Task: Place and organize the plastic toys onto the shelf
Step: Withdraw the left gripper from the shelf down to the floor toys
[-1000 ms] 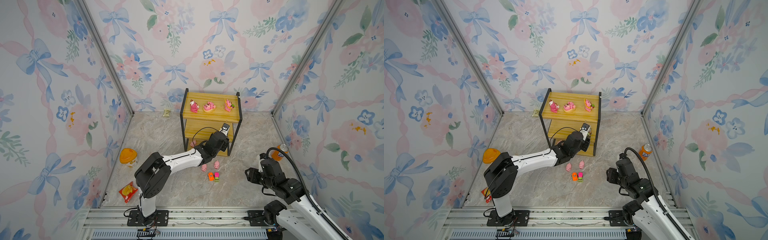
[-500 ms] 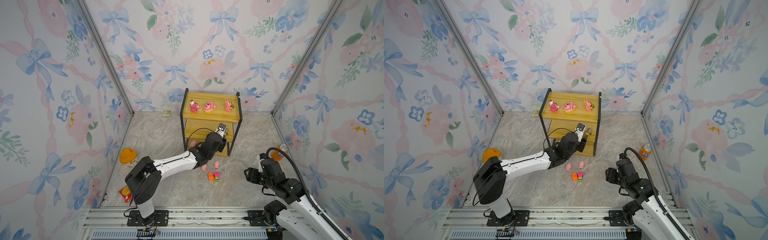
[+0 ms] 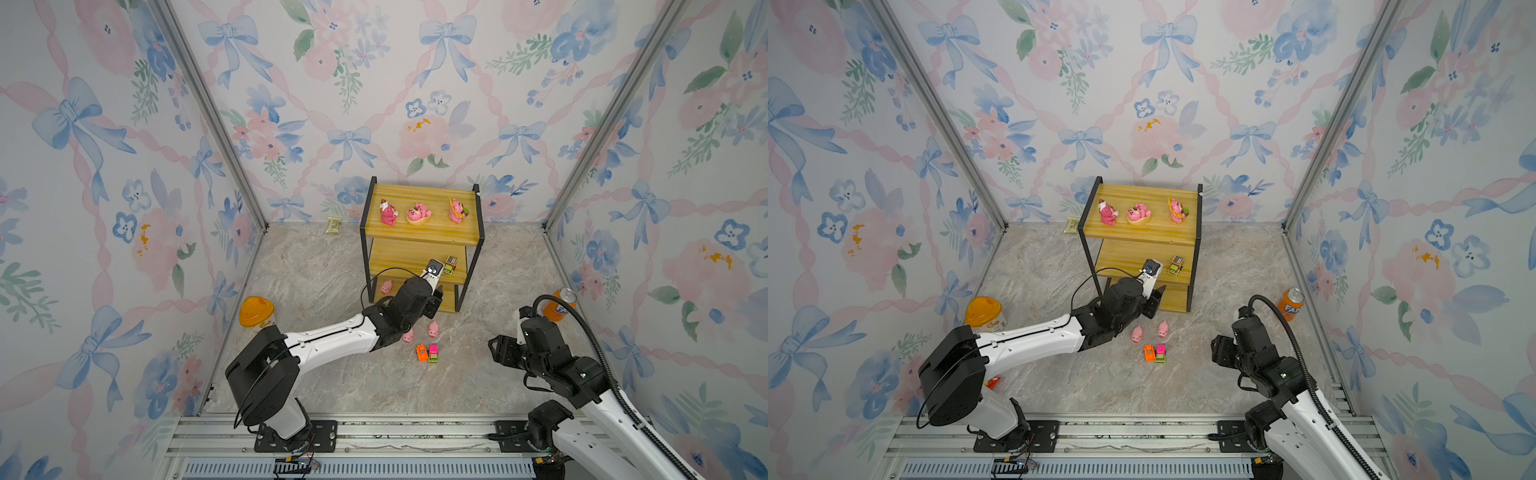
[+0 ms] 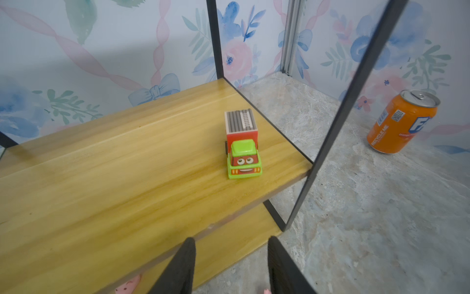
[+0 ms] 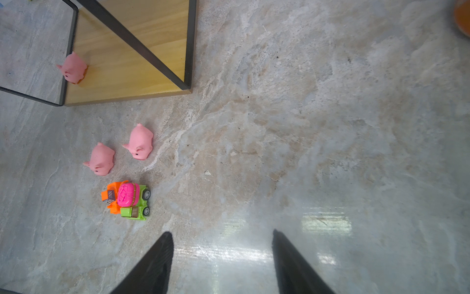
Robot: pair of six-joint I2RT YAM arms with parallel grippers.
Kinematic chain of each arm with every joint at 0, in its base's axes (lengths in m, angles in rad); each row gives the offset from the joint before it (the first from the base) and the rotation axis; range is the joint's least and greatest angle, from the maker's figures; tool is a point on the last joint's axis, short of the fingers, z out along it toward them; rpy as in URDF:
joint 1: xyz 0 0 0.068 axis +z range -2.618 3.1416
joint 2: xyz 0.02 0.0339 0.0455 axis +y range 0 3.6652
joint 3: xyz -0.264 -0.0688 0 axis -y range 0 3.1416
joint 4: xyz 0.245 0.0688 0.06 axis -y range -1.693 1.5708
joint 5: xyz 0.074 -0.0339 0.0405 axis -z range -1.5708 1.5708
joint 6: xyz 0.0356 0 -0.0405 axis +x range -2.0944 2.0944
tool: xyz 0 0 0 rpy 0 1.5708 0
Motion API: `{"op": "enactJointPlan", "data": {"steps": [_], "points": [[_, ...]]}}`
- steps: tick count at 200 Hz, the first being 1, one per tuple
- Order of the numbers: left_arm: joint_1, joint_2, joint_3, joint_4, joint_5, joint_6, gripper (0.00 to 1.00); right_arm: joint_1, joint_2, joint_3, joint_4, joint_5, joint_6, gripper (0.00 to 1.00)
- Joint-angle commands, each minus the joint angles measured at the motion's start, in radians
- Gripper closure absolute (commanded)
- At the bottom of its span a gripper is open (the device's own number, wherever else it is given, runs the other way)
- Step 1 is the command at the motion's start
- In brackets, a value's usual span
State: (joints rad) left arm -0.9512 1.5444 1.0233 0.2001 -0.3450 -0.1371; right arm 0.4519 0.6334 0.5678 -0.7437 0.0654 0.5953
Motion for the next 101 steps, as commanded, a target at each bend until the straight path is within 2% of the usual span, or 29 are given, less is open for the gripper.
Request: {"op": "enactJointPlan", "data": {"steps": [1,26,51,101], "points": [[-0.029,-0.049,-0.055,-0.126,0.089,-0.049,0.52,-0.010,0.013,-0.008,0.013,-0.007,0.011,0.35],[-0.073,-0.091,-0.153,-0.147,0.169,-0.092,0.47,-0.010,0.034,-0.016,0.038,-0.015,0.018,0.35],[-0.086,-0.103,-0.234,-0.143,0.262,-0.208,0.50,-0.009,0.072,-0.024,0.069,-0.043,0.018,0.35],[-0.145,-0.038,-0.255,-0.134,0.291,-0.305,0.48,-0.007,0.098,-0.043,0.096,-0.065,0.023,0.35]]}}
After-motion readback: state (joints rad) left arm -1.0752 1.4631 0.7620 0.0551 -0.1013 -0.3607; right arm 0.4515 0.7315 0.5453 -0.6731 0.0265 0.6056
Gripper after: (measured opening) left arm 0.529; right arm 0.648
